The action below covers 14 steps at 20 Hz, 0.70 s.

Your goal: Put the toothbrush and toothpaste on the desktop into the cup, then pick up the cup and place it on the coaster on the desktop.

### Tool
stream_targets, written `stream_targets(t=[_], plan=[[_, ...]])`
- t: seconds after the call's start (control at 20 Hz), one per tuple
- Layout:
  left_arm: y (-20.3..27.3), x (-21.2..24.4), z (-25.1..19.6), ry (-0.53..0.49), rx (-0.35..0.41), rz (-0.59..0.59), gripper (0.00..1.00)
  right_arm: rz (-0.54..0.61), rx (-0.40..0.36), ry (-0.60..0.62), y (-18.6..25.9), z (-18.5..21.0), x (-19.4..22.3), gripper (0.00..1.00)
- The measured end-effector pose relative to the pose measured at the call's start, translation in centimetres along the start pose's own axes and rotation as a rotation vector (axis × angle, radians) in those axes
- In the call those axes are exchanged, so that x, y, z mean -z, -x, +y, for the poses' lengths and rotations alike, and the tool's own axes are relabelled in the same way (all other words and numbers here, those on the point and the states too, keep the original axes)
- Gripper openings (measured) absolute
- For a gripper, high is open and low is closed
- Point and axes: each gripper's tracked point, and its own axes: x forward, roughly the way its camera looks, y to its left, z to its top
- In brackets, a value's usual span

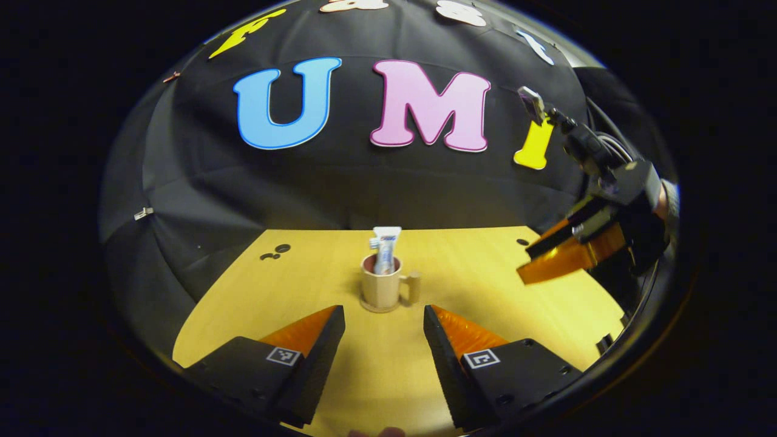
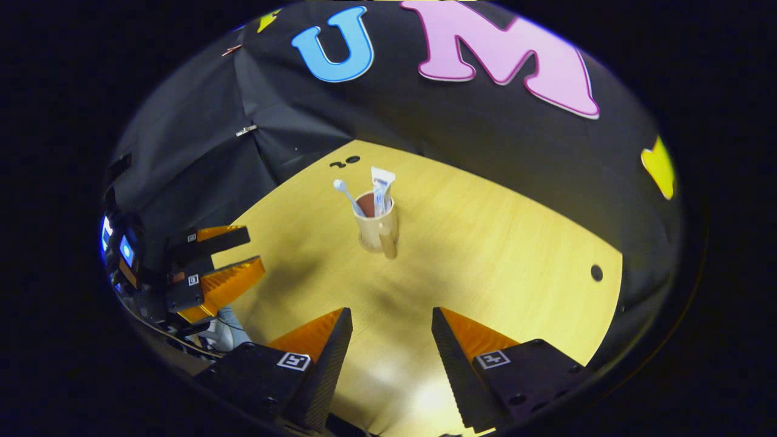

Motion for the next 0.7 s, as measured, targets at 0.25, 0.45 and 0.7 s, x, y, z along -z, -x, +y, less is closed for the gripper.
stream_targets(t=[0.25,0.45,0.7], plan=[[1.1,-2.5,-4.0,0.057,0.026,-0.014,0.82,0.025,0.039,-0.067,1.9,-0.2,4.5,0.87],[2.0,-3.4,-6.2,0.003,0.044,-0.027,0.82,-0.068,0.067,-0.088,3.2,0.1,5.6,0.88],[2.5,-3.0,-7.9,-0.040,0.040,-0.039,0.83,-0.311,0.064,-0.069,6.2,1.6,2.6,0.88]])
